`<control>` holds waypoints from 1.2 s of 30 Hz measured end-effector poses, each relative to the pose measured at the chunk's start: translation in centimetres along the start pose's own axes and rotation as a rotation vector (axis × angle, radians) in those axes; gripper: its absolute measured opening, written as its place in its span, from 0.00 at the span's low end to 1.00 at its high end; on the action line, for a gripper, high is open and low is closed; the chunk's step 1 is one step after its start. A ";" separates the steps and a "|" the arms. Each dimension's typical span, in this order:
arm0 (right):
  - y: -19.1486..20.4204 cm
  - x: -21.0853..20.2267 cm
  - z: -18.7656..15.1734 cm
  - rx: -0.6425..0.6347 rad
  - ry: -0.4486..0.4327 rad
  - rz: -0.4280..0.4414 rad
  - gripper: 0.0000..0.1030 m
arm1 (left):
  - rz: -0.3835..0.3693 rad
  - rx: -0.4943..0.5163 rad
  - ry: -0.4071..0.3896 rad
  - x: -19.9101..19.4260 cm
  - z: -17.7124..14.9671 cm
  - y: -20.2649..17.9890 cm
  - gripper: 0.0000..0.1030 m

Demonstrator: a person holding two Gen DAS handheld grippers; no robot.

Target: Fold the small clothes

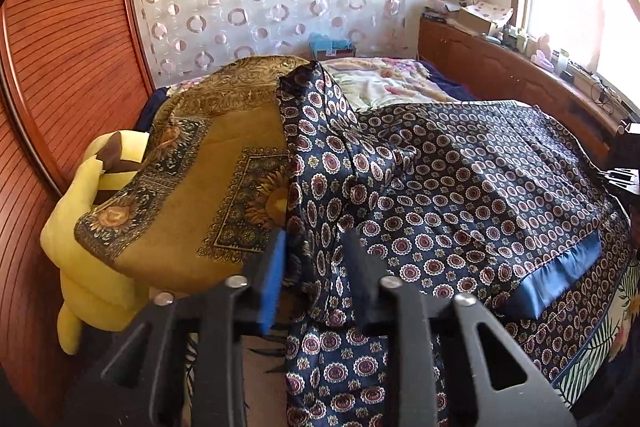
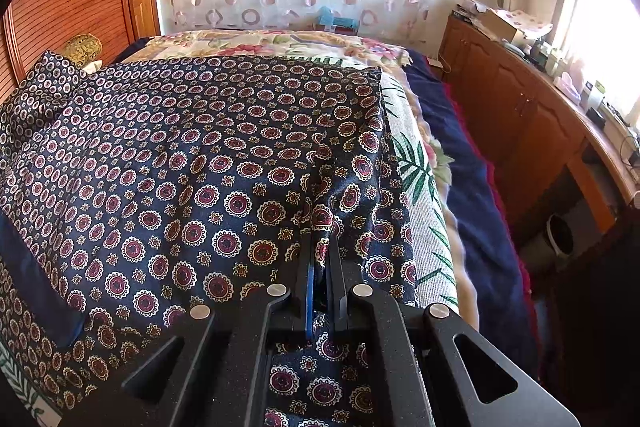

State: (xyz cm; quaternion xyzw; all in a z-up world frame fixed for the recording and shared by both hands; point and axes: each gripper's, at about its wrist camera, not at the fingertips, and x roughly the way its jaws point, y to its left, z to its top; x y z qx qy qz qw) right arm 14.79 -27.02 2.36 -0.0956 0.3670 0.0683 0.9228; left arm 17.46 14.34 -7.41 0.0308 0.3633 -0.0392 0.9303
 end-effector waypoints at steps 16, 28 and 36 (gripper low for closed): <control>0.5 0.0 0.1 -0.004 -0.001 -0.005 0.04 | 0.038 0.045 0.029 0.8 0.4 -1.0 0.11; 0.9 -1.1 0.3 -0.020 -0.046 0.040 0.01 | -0.082 0.060 -0.127 -5.7 2.3 -4.3 0.03; -1.3 -7.4 1.9 0.021 -0.165 0.101 0.01 | -0.128 -0.037 -0.177 -8.8 2.0 -2.7 0.03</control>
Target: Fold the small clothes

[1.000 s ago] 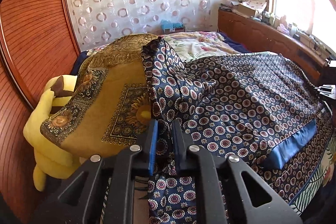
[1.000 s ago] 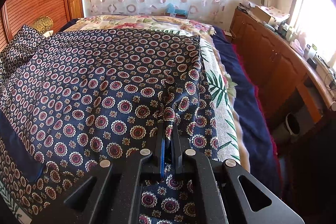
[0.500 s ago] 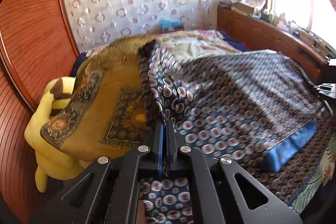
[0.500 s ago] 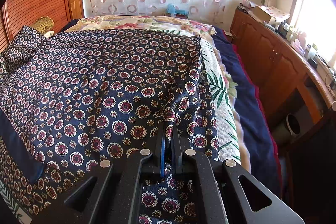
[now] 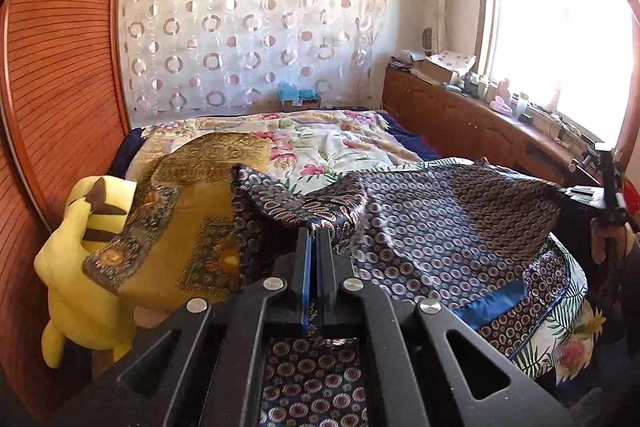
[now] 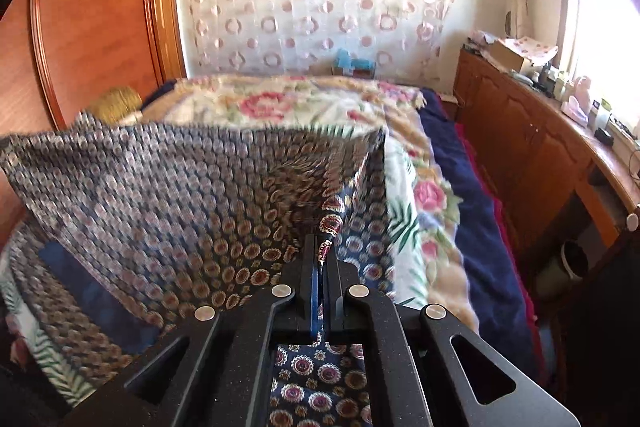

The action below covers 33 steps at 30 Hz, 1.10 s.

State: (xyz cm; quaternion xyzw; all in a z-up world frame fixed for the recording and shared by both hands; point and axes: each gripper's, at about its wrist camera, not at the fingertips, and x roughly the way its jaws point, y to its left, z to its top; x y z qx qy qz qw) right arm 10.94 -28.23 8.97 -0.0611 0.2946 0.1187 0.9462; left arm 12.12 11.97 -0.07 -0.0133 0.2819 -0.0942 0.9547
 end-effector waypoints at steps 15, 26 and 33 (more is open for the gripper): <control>-1.5 -0.6 -3.7 -0.007 0.109 -0.050 0.01 | 0.077 -0.132 0.185 2.3 -9.6 4.7 0.03; -3.4 1.4 -4.4 0.020 0.168 -0.023 0.01 | 0.106 -0.111 0.193 2.9 -10.1 4.9 0.03; -3.7 0.4 -4.7 0.028 0.149 -0.051 0.04 | 0.104 -0.088 0.183 2.5 -10.2 4.4 0.03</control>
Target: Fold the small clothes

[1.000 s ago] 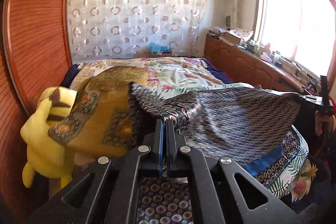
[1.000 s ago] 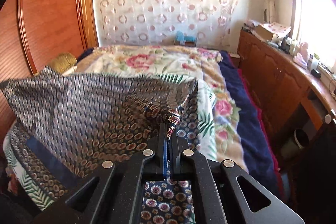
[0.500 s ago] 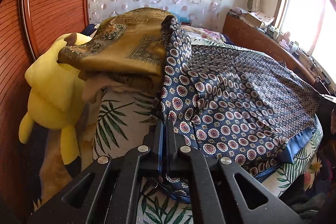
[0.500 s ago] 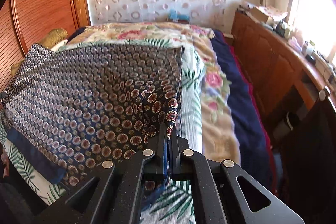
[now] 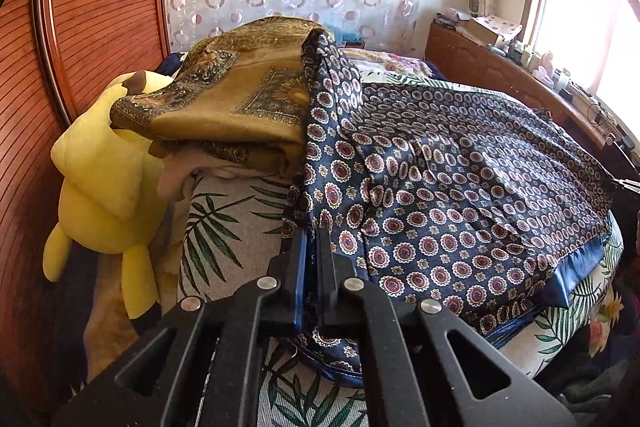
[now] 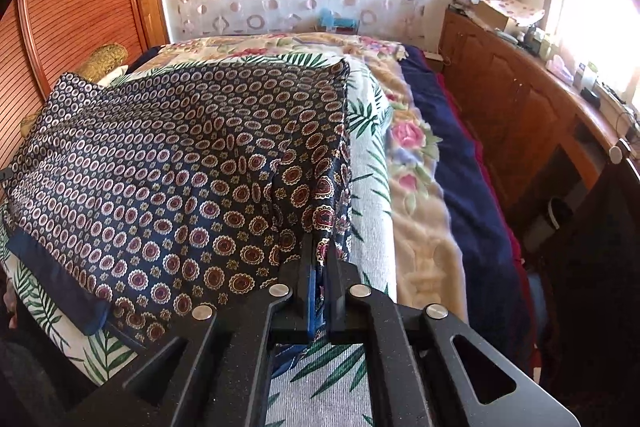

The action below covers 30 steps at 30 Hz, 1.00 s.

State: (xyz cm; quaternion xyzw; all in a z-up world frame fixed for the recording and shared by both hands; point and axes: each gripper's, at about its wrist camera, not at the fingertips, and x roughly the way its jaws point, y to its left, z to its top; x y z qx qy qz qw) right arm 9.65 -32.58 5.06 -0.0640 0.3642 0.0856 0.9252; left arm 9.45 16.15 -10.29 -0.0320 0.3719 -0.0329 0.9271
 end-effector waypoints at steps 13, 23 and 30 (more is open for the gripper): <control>4.5 -4.1 0.9 -0.053 -0.175 -0.028 0.66 | -0.016 -0.004 -0.037 -1.1 0.3 -0.4 0.74; 10.0 0.6 -0.4 -0.093 -0.107 0.121 0.74 | 0.002 -0.050 0.002 0.2 -0.5 0.5 0.74; 11.4 2.8 -0.4 -0.110 -0.092 0.137 0.74 | -0.026 -0.053 0.019 0.5 -1.5 0.0 0.69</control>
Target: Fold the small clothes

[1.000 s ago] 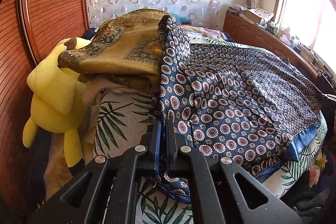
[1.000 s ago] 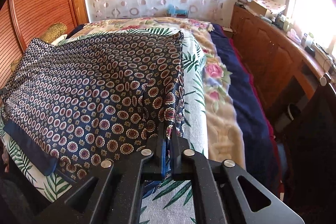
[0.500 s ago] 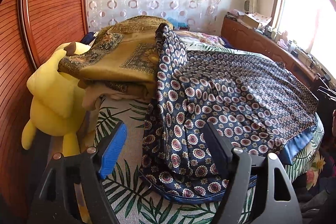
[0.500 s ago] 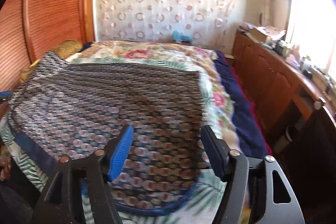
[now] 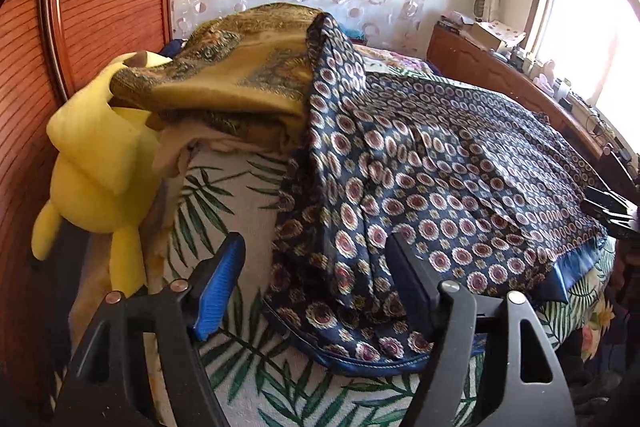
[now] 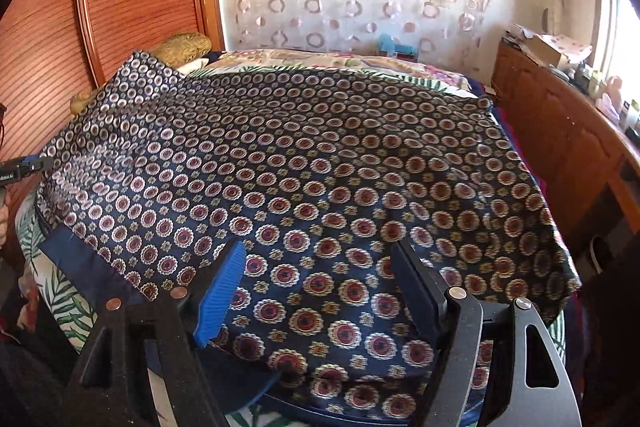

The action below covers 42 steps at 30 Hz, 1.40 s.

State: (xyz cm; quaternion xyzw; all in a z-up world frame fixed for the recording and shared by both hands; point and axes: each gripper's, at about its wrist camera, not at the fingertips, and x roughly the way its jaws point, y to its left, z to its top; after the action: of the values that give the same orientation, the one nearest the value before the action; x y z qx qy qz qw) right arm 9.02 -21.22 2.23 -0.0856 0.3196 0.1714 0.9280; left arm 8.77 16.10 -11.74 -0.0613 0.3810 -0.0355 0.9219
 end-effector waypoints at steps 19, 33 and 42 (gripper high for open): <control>0.7 1.9 -0.8 -0.004 0.051 -0.033 0.76 | 0.020 0.002 0.036 1.0 -0.9 -0.5 0.38; 0.8 1.8 -1.1 -0.005 0.050 -0.031 0.77 | 0.008 0.036 0.013 0.1 0.2 -2.5 0.05; 0.7 1.8 -1.2 -0.004 0.049 -0.030 0.77 | -0.027 0.129 -0.113 -2.8 5.1 -7.0 0.05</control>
State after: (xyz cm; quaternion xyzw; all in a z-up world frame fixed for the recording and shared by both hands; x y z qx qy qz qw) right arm 9.41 -20.38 0.15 -0.0963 0.3408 0.1558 0.9221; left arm 10.25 9.93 -5.25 -0.0087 0.3243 -0.0689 0.9434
